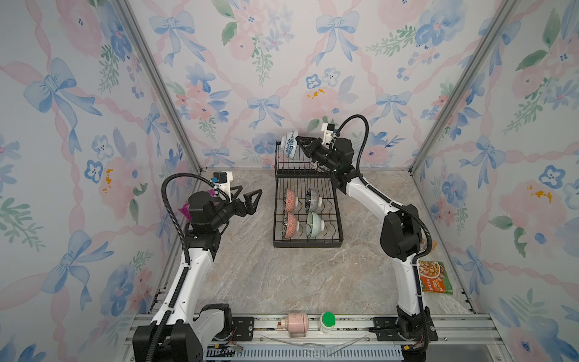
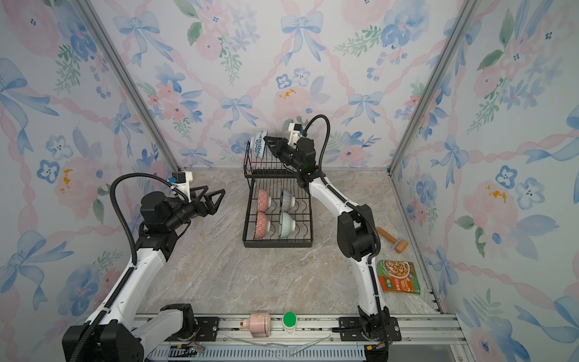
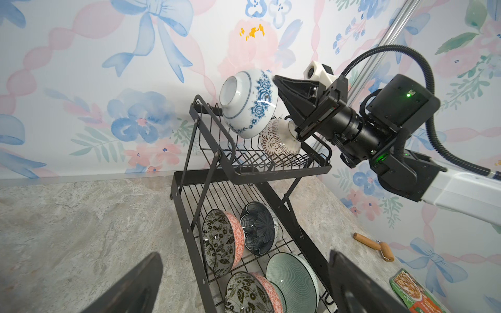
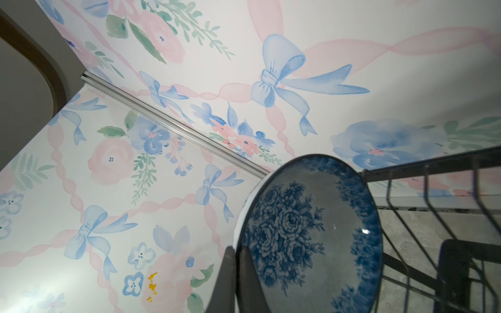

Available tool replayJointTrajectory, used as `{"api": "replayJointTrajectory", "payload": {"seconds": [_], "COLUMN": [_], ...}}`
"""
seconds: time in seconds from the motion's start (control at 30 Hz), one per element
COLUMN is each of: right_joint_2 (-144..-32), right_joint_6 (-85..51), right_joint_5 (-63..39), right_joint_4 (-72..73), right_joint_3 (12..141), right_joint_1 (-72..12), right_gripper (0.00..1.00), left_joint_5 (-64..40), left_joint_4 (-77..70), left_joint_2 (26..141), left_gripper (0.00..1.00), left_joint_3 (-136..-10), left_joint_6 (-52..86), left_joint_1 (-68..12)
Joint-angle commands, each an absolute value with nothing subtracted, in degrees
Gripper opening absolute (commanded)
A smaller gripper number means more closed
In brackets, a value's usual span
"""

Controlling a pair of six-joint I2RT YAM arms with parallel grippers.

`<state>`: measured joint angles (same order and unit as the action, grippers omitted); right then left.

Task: Load bowls into a dish rack
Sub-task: Pick up the bowl from the dish rack, then place the bowl in the dish rack.

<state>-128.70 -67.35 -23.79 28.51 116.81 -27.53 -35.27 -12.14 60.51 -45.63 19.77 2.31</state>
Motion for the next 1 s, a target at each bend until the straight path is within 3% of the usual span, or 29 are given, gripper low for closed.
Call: {"api": "replayJointTrajectory", "payload": {"seconds": [0.0, 0.53, 0.97], "right_joint_2": [-131.0, -131.5, -132.0], "right_joint_6": [-70.1, -71.9, -70.3], "right_joint_5": [-25.9, -26.6, -27.2], "right_joint_4": [32.8, 26.1, 7.1], "right_joint_3": [120.9, 119.4, 123.1], "right_joint_1": [-28.3, -29.5, -28.9], "right_gripper": [0.0, 0.0, 0.0], "left_joint_5": [-36.3, -36.3, -36.4], "left_joint_4": [-13.4, -13.6, -13.8], "left_joint_2": [60.9, 60.2, 60.2], "left_gripper": [0.98, 0.98, 0.98], "left_joint_3": [-45.4, -45.4, -45.4], "left_joint_6": [20.0, 20.1, 20.3], "left_joint_1": [2.6, 2.6, 2.7]}}
